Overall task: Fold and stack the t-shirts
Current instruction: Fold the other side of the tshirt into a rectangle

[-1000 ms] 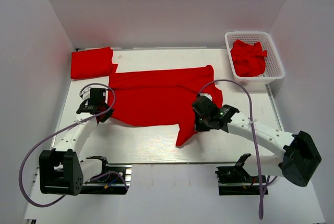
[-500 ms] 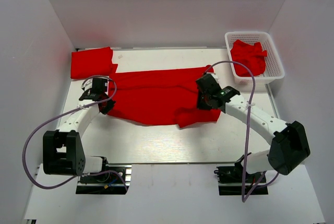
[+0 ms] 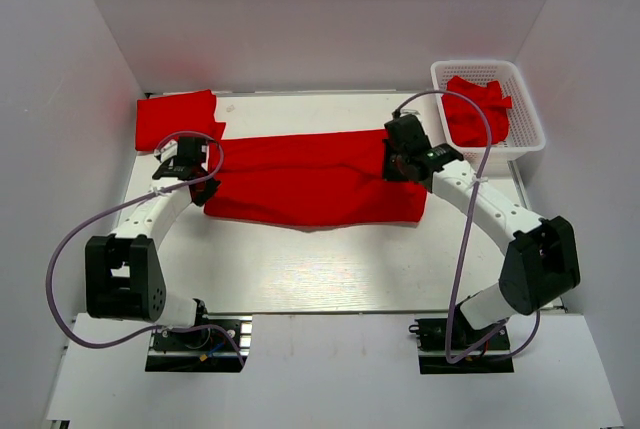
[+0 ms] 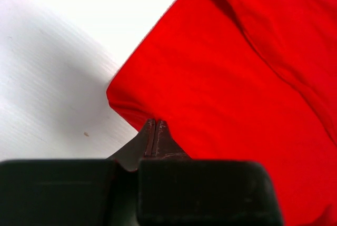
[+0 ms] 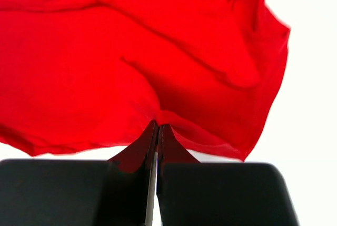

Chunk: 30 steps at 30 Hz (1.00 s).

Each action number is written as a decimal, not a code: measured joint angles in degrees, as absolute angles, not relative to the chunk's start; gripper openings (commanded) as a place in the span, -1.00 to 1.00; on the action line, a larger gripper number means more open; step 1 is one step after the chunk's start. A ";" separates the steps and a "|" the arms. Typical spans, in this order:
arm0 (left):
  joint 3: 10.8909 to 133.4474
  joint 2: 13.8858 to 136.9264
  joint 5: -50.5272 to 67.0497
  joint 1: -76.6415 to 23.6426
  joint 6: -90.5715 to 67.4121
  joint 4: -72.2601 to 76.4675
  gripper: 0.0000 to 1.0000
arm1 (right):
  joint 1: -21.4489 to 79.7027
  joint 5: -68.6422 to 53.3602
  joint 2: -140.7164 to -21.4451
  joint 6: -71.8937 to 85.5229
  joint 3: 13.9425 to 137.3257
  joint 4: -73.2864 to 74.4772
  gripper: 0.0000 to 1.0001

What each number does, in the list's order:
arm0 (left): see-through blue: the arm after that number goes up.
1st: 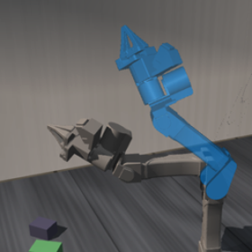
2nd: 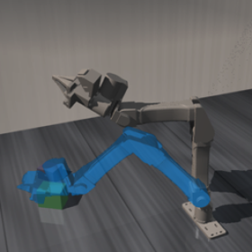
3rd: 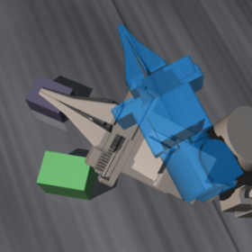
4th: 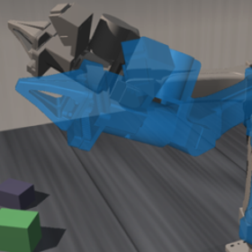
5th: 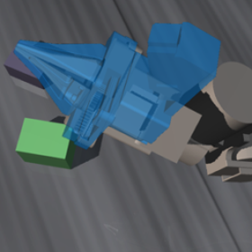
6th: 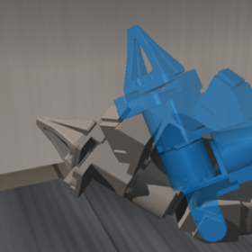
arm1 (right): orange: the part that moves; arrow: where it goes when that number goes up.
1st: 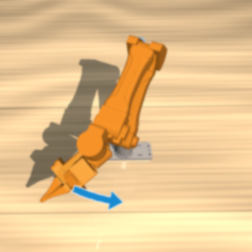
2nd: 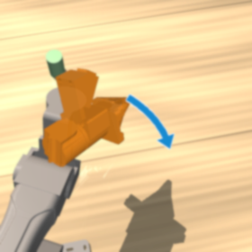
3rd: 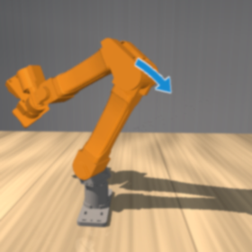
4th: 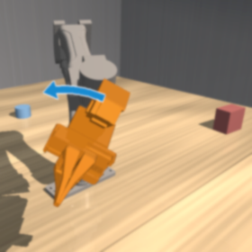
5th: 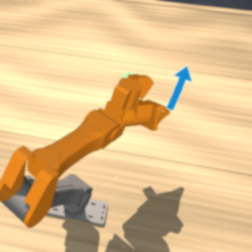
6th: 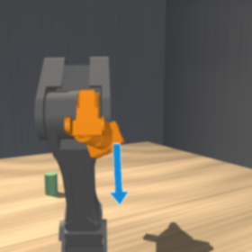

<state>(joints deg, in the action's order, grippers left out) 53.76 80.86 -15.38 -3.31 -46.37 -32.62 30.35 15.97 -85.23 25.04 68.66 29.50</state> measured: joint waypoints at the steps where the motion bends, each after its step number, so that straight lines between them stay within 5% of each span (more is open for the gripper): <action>1: 54.11 81.03 -15.68 -3.22 -46.39 -32.77 -1.00 | 30.02 15.94 -85.34 24.23 68.97 29.06 -1.00; 30: 63.96 91.96 -20.14 -3.05 -45.67 -31.31 -1.00 | 21.56 8.86 -96.25 5.10 79.44 17.56 -1.00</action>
<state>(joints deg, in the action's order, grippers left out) 63.96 91.96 -20.14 -3.05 -45.67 -31.31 21.56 8.86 -96.25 5.10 79.44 17.56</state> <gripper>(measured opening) 0.009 0.011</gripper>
